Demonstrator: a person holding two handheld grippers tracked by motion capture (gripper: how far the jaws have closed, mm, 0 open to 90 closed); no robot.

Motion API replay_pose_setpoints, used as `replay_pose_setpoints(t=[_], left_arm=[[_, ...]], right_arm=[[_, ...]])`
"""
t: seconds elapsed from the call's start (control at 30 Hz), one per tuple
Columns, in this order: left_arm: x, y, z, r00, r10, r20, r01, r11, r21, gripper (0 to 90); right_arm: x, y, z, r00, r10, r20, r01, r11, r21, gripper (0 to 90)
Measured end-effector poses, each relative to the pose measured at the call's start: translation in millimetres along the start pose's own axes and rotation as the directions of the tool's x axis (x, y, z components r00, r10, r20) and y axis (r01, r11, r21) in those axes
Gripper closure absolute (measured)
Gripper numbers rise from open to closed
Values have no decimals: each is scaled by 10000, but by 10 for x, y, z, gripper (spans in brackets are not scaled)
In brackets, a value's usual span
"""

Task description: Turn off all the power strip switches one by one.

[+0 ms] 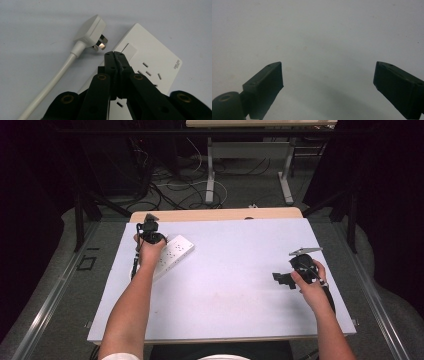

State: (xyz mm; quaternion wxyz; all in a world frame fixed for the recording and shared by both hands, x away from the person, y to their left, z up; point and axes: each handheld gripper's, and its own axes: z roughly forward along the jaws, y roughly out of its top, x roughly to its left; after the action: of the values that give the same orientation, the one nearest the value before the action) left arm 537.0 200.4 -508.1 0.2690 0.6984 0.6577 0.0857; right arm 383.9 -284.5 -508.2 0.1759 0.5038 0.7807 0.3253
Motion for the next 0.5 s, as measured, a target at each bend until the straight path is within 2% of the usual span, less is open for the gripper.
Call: replay_pose_setpoints(t=[0.1,0.13,0.27,0.5], left_arm=[[-5,-16,23,10000,-37,10,37,9999,-106,900],[-1,-16,21,10000,6,42,-6,10000,93,900],[4,-34,44,10000,-85,-16,86,9999,94,900],[0,-36,44,10000,5,-44,-5,9999,112,900]], right_arm=[[1,-1,1,10000,-8,-4,8,10000,4,82],[1,0,-1,10000,-23,-26,23,10000,11,82],[3,2,-2,10000,-3,-6,3,10000,-8,82],[1,3,-2,10000,-16,-19,16,10000,9,82]])
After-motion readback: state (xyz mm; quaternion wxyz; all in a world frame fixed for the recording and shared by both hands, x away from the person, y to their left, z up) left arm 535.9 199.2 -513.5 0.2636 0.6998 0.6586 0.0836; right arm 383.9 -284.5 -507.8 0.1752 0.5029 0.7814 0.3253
